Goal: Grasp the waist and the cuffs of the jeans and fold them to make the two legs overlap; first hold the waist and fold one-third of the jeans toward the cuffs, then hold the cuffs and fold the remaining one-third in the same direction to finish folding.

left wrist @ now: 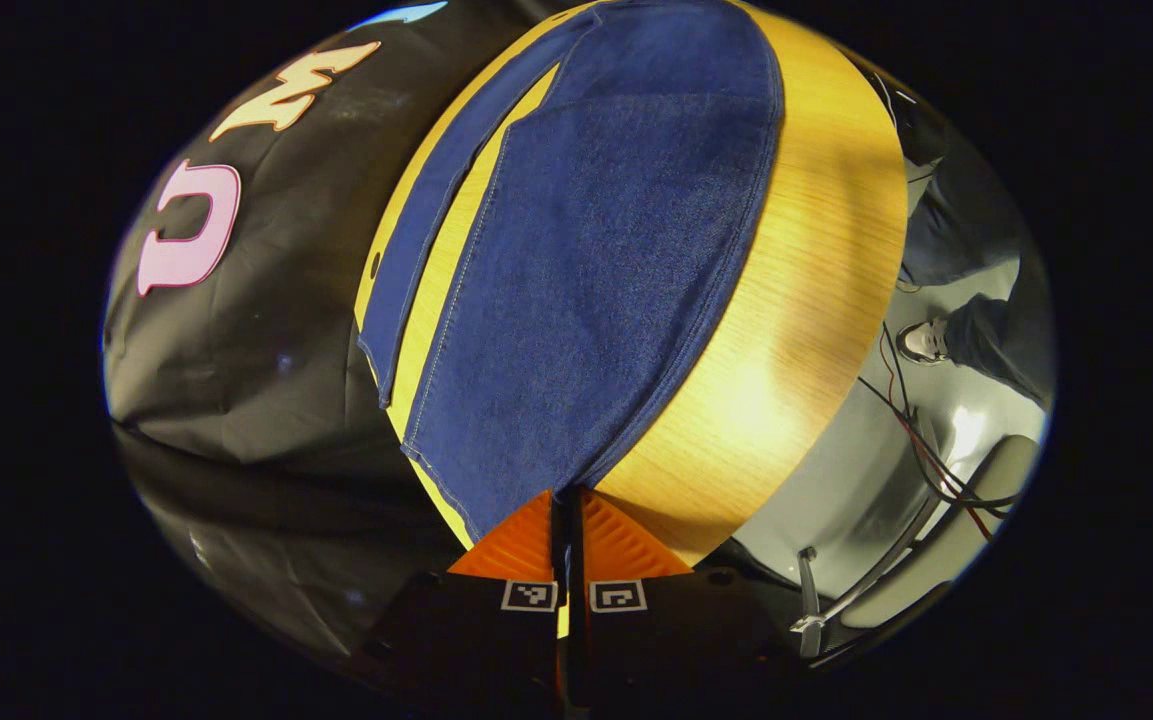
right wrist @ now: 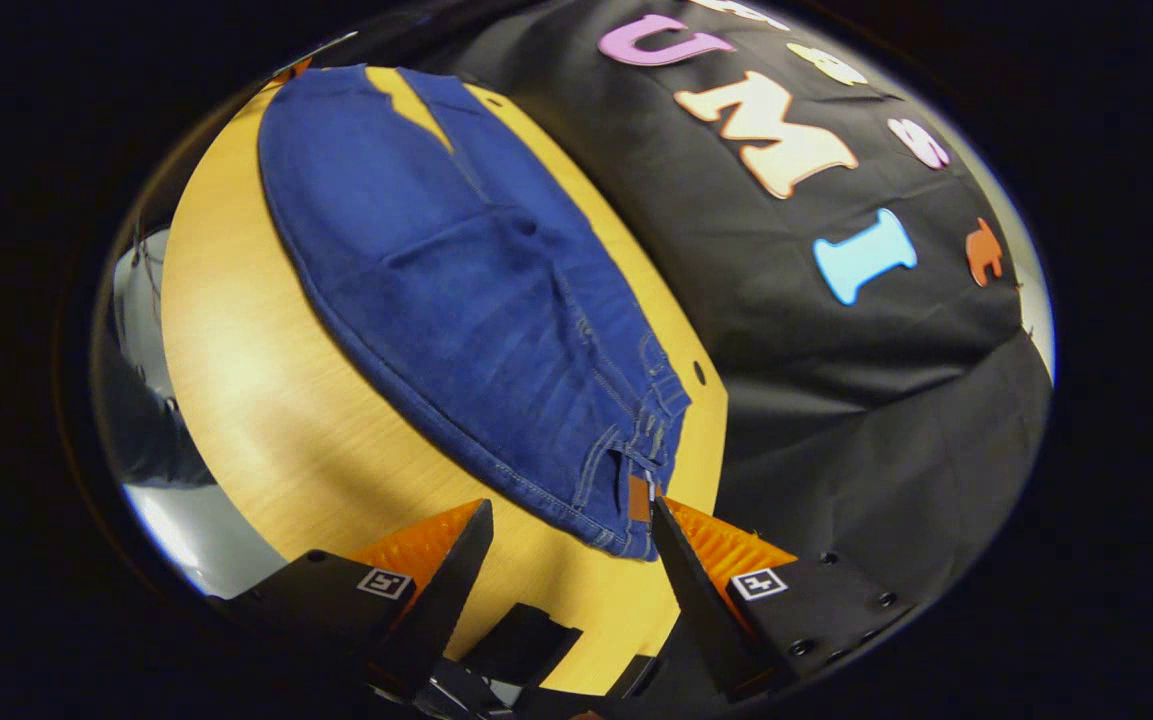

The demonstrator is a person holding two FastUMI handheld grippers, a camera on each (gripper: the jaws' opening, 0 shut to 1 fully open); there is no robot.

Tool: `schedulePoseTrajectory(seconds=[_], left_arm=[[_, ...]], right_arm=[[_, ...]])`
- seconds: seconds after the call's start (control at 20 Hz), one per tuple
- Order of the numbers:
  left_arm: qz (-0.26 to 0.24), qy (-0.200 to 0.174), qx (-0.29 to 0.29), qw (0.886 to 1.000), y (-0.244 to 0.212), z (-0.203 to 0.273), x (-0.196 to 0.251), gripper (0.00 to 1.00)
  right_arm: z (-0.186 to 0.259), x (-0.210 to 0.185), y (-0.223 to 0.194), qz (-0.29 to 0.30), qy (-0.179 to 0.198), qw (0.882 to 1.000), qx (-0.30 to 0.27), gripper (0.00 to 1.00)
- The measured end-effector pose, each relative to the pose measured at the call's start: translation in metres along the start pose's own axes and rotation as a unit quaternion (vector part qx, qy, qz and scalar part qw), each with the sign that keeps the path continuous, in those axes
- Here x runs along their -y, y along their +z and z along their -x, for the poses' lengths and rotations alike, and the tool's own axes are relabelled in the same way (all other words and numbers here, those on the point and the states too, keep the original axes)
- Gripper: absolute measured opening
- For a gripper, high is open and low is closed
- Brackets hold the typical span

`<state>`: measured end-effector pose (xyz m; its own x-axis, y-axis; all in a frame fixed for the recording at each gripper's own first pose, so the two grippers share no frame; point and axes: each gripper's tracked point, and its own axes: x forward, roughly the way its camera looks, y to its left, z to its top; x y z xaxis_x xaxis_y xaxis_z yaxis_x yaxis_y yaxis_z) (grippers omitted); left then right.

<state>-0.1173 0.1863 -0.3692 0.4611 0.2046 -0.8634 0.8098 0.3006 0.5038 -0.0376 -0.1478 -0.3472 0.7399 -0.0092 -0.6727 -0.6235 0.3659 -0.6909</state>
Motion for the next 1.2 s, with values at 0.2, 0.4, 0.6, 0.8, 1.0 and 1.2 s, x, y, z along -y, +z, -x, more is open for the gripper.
schedulePoseTrajectory(seconds=[0.2, 0.4, 0.6, 0.8, 1.0, 1.2], left_arm=[[0.004, 0.002, -0.008, 1.000, -0.001, -0.001, -0.001, 0.00], [0.008, 0.005, -0.016, 1.000, 0.001, -0.005, -0.006, 0.00], [0.016, 0.009, -0.026, 0.999, 0.000, -0.010, -0.009, 0.00], [0.031, 0.014, -0.030, 0.999, 0.002, -0.011, -0.012, 0.00], [0.125, -0.008, -0.037, 0.991, 0.004, -0.009, -0.014, 0.00], [0.230, 0.007, -0.036, 0.973, 0.016, 0.005, -0.036, 0.00]], right_arm=[[-0.024, -0.009, -0.003, 0.036, 0.029, 0.999, -0.009, 0.98], [-0.045, -0.006, 0.004, 0.046, 0.043, 0.998, 0.002, 0.91], [-0.059, -0.020, 0.008, 0.063, 0.075, 0.995, 0.008, 0.60], [-0.062, -0.016, 0.013, 0.051, 0.047, 0.998, 0.013, 0.07], [-0.059, -0.007, 0.018, -0.028, 0.022, 0.999, 0.000, 0.05], [-0.047, 0.023, 0.042, -0.098, -0.017, 0.995, 0.012, 0.05]])
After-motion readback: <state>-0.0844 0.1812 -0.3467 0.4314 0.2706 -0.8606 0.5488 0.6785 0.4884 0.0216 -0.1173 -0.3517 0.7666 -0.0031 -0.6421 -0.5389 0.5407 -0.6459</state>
